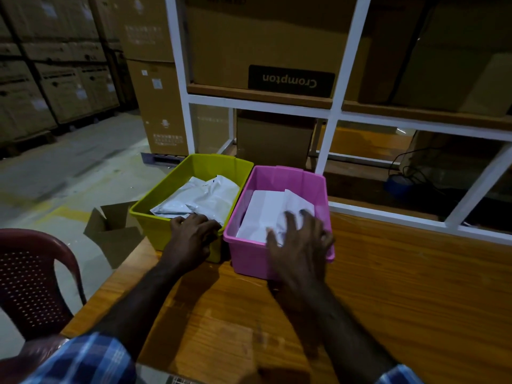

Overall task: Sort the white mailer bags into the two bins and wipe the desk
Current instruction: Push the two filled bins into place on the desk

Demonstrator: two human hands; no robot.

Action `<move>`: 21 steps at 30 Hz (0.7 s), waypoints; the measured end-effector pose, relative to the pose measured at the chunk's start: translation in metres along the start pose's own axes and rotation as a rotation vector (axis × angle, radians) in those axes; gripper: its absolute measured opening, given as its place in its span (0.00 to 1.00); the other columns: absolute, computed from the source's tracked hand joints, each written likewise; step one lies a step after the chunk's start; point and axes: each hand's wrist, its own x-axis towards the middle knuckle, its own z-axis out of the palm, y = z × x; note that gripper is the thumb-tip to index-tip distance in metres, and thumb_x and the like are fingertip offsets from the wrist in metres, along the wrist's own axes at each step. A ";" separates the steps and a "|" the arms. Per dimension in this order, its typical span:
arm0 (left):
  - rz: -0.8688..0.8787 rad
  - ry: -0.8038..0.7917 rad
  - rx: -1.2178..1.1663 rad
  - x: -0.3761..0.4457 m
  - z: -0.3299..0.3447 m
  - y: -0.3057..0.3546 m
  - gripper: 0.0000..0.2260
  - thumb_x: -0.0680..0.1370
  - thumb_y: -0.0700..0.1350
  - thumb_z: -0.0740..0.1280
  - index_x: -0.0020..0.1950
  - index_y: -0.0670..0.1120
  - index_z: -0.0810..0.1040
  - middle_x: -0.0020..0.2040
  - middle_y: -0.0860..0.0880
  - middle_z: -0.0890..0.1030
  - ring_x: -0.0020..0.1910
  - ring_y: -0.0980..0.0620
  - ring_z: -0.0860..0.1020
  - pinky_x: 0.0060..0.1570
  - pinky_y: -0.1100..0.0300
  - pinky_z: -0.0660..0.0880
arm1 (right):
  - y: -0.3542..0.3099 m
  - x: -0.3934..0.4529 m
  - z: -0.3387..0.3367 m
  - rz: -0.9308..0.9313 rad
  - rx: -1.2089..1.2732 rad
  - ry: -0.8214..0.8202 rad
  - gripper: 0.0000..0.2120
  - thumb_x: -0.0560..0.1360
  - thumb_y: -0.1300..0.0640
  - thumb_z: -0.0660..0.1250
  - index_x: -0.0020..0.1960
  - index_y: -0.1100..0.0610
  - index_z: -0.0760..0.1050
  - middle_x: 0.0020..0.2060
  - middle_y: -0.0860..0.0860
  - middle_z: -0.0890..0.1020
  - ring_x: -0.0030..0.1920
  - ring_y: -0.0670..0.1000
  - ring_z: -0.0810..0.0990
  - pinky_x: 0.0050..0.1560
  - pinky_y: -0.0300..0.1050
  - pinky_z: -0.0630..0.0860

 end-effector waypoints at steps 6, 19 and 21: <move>-0.020 -0.004 0.000 -0.001 -0.002 0.005 0.18 0.62 0.35 0.76 0.49 0.49 0.81 0.44 0.48 0.80 0.48 0.43 0.79 0.47 0.46 0.65 | 0.046 0.043 0.007 0.337 0.099 -0.306 0.33 0.78 0.38 0.56 0.76 0.56 0.54 0.73 0.59 0.64 0.70 0.61 0.67 0.66 0.57 0.69; -0.084 -0.055 -0.011 -0.003 -0.004 0.004 0.21 0.62 0.31 0.73 0.51 0.48 0.80 0.45 0.47 0.79 0.51 0.42 0.78 0.53 0.43 0.63 | 0.040 0.043 0.012 0.296 0.103 -0.237 0.30 0.78 0.40 0.58 0.72 0.58 0.64 0.66 0.58 0.72 0.63 0.58 0.73 0.57 0.51 0.74; -0.087 -0.066 -0.032 -0.002 -0.005 0.005 0.20 0.63 0.30 0.72 0.51 0.46 0.80 0.45 0.46 0.79 0.52 0.42 0.77 0.55 0.42 0.62 | 0.040 0.042 0.011 0.291 0.100 -0.235 0.30 0.78 0.40 0.58 0.72 0.58 0.64 0.66 0.58 0.72 0.63 0.58 0.73 0.58 0.51 0.74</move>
